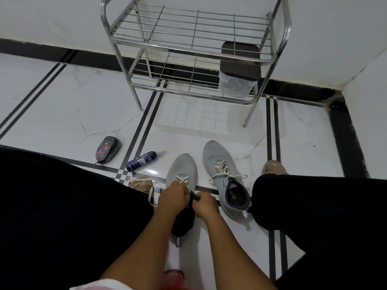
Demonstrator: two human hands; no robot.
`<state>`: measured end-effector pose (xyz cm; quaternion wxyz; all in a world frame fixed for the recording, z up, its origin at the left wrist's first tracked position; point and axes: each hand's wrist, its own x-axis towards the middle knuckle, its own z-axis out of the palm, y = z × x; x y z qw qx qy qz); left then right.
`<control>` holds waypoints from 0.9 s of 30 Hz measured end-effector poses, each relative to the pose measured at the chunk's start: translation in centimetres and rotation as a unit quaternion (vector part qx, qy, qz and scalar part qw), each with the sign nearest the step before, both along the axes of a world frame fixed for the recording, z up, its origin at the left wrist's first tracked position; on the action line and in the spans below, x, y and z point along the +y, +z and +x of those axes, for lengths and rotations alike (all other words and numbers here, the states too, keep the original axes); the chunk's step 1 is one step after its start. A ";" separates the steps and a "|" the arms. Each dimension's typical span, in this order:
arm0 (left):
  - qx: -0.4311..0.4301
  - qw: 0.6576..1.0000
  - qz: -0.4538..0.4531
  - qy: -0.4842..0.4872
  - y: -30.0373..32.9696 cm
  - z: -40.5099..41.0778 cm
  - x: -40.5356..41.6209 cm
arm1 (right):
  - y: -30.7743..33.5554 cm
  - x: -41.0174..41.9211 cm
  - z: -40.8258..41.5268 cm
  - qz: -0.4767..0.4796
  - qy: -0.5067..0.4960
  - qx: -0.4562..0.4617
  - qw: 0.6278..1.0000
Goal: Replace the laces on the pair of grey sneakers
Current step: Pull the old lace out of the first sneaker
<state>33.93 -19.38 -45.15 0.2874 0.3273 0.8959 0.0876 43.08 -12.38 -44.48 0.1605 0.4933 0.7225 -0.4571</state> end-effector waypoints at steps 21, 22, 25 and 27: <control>0.023 0.988 0.004 0.156 1.2 1.3 -1.7 | 0.3 2.3 -3.0 0.159 0.126 0.055 0.978; 0.021 0.987 0.007 0.157 0.9 1.2 -1.9 | 0.1 2.1 -3.3 0.176 0.162 0.040 0.970; -0.021 0.972 0.030 0.234 1.2 0.9 -2.2 | -0.6 1.7 -3.7 0.226 0.302 0.009 0.926; -0.043 0.959 0.036 0.278 1.0 0.3 -2.6 | -0.7 1.6 -3.7 0.182 0.269 0.041 0.945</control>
